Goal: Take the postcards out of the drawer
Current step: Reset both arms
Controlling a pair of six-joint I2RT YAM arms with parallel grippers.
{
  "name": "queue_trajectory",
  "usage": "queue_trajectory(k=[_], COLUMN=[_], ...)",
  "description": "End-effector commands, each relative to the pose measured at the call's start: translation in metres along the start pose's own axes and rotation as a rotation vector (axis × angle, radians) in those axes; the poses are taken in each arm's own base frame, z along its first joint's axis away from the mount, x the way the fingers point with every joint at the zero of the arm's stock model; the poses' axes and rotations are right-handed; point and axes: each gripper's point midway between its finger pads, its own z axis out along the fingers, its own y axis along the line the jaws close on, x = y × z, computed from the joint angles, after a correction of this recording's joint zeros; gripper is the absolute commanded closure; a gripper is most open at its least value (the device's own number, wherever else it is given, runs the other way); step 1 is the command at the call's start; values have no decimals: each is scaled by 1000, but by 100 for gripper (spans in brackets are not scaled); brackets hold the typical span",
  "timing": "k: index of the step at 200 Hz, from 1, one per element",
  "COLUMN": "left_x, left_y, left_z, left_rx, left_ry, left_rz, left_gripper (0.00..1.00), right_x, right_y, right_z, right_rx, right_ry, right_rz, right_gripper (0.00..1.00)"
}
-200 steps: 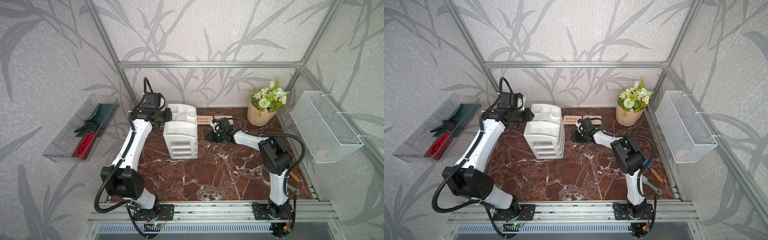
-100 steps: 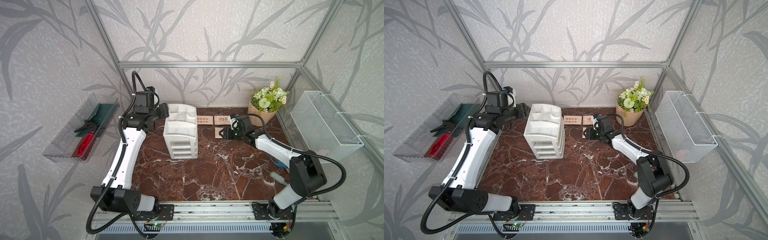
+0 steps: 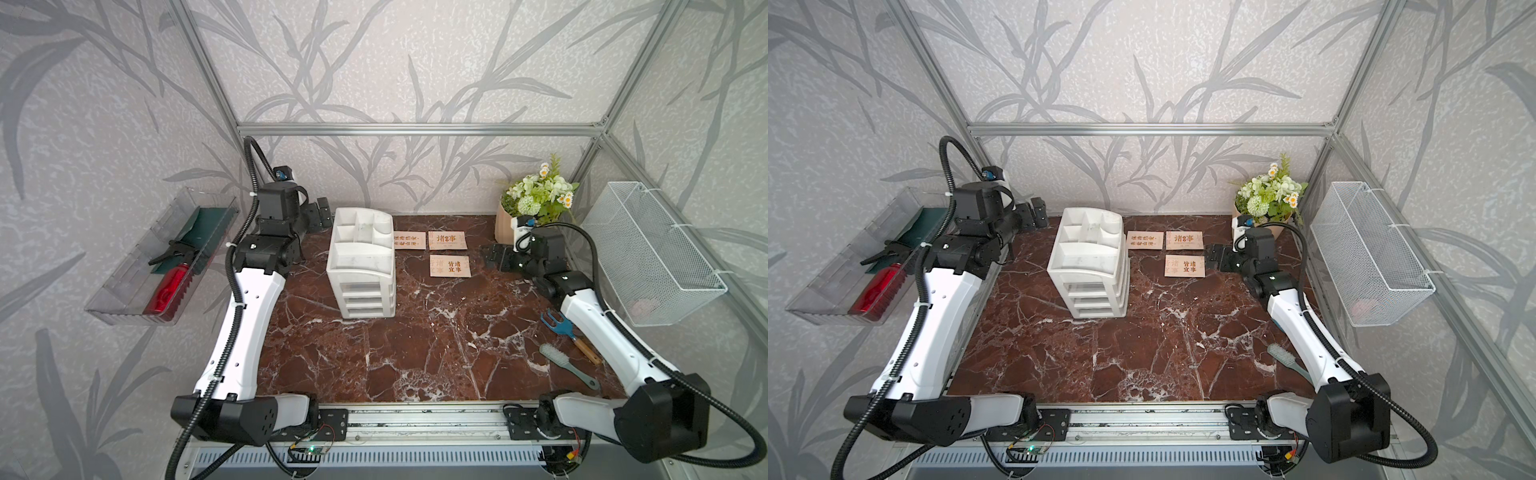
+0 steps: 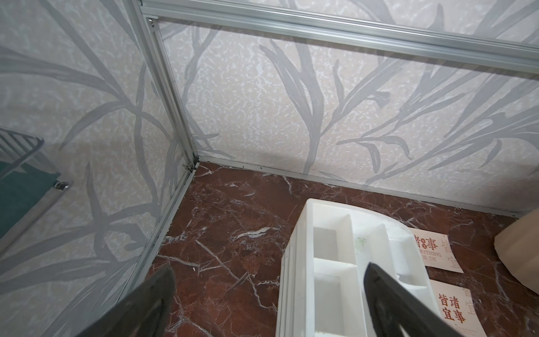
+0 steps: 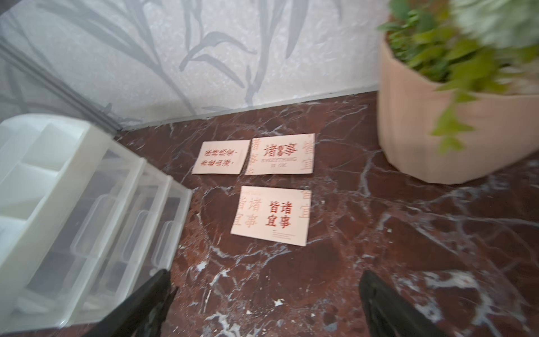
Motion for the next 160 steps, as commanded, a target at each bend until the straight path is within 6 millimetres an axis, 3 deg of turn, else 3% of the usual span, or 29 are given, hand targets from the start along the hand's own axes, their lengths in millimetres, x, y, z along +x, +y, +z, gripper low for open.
queue_trajectory(k=[1,31,51,78,113,160], left_x=[26,68,101,136,171,207], left_y=[25,71,83,85,93,102], left_z=[18,50,76,96,112,124], left_rx=[-106,-268,-285,-260,-246,-261], left_ry=[59,167,211,158,127,120], left_rz=[-54,-115,-121,-74,-74,-45], left_gripper=[1,1,1,1,1,1], right_x=[0,-4,-3,2,26,43], right_y=[-33,-66,-82,-102,-123,-137], right_z=[-10,-15,-11,1,21,27], right_rx=[122,292,361,406,430,478], right_ry=[0,-29,-39,-146,-123,-126], right_rz=[32,5,-10,-38,-58,-127], right_gripper=[1,1,1,1,1,1])
